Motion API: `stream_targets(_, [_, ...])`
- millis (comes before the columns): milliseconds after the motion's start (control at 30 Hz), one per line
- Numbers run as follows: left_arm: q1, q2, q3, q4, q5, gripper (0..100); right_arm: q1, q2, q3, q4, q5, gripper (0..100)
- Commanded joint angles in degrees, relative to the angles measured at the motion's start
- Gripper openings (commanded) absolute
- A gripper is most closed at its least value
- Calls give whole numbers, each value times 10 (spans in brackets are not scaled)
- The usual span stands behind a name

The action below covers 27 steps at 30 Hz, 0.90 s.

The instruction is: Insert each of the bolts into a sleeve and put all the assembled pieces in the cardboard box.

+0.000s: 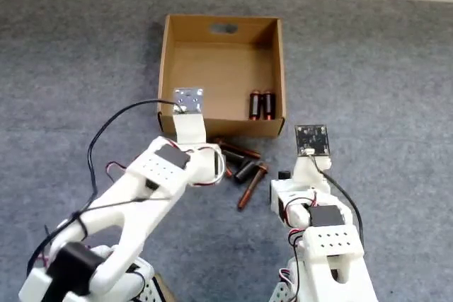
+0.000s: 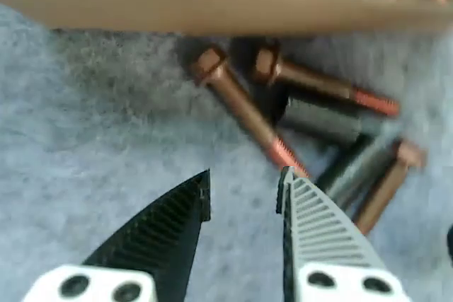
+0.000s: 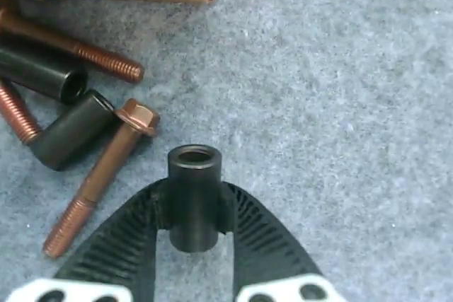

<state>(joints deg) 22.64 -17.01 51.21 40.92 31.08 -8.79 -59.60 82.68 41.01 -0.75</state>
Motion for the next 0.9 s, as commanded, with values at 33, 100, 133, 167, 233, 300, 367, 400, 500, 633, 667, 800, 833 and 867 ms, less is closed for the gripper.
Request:
stream_targets(33, [12, 32, -28, -66, 18, 175, -3, -9, -2, -11, -4, 6])
stream_targets(100, [10, 49, -28, -84, 18, 175, -3, -9, -2, -11, -4, 6])
stream_targets(133, [8, 59, -28, -92, 18, 175, -3, -9, -2, -11, -4, 6])
stream_targets(167, [8, 72, -28, -99, 18, 175, -3, -9, -2, -11, -4, 6])
stream_targets(233, [8, 101, -29, -111, 18, 175, -3, -9, -2, -11, -4, 6])
stream_targets(300, [8, 124, -37, -120, 20, 172, -3, -9, -2, -11, -4, 6])
stream_targets(367, [7, 140, -54, -120, 19, 171, -3, -10, -2, -11, -4, 6])
stream_targets(400, [7, 143, -57, -120, 19, 171, -3, -10, -2, -11, -4, 6])
stream_targets(500, [7, 139, -55, -118, 18, 171, -3, -10, -2, -11, -4, 6])
stream_targets(633, [7, 119, -58, -57, 18, 116, -3, -10, -2, -11, -4, 6])
stream_targets(667, [7, 109, -57, -44, 18, 79, -3, -10, -2, -11, -4, 6])
stream_targets(800, [7, 68, -55, 20, 20, 20, -3, -11, -2, -11, -4, 6])
stream_targets(833, [7, 57, -55, 38, 20, 14, -3, -11, -2, -11, -4, 6])
stream_targets(867, [7, 44, -55, 55, 20, 6, -3, -11, -2, -11, -4, 6])
